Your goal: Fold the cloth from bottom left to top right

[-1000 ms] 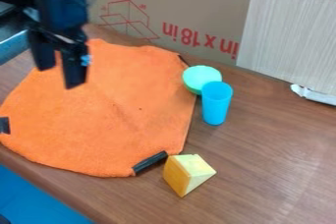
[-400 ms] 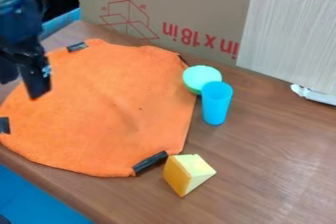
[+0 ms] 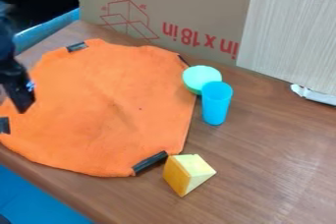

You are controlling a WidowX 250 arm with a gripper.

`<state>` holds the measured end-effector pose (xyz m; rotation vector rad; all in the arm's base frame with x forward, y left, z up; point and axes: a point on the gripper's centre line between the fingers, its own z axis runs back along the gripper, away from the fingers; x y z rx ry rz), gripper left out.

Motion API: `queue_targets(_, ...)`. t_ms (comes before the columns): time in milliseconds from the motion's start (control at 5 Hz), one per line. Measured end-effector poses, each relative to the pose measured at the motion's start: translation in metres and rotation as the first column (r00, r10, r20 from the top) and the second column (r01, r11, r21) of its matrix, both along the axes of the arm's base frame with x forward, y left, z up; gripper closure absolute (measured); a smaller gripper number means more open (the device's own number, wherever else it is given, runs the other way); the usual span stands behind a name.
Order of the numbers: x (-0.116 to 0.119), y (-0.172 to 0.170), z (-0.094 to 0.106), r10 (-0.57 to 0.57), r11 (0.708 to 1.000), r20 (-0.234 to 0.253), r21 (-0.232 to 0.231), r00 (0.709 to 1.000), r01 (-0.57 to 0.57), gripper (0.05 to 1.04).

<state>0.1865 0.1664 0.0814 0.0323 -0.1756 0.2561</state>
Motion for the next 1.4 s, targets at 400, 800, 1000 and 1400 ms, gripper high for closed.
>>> queue_targets(400,-0.014,0.020,-0.009,0.152,0.986,0.067,-0.077,0.986,-0.147,0.084)
queue_targets(800,-0.019,0.034,-0.024,0.262,0.962,0.091,-0.105,0.961,-0.252,0.084)
queue_targets(1000,-0.019,0.038,-0.033,0.301,0.951,0.085,-0.106,0.950,-0.292,0.084)
queue_targets(1400,-0.018,0.046,-0.053,0.337,0.940,0.079,-0.085,0.938,-0.331,0.084)
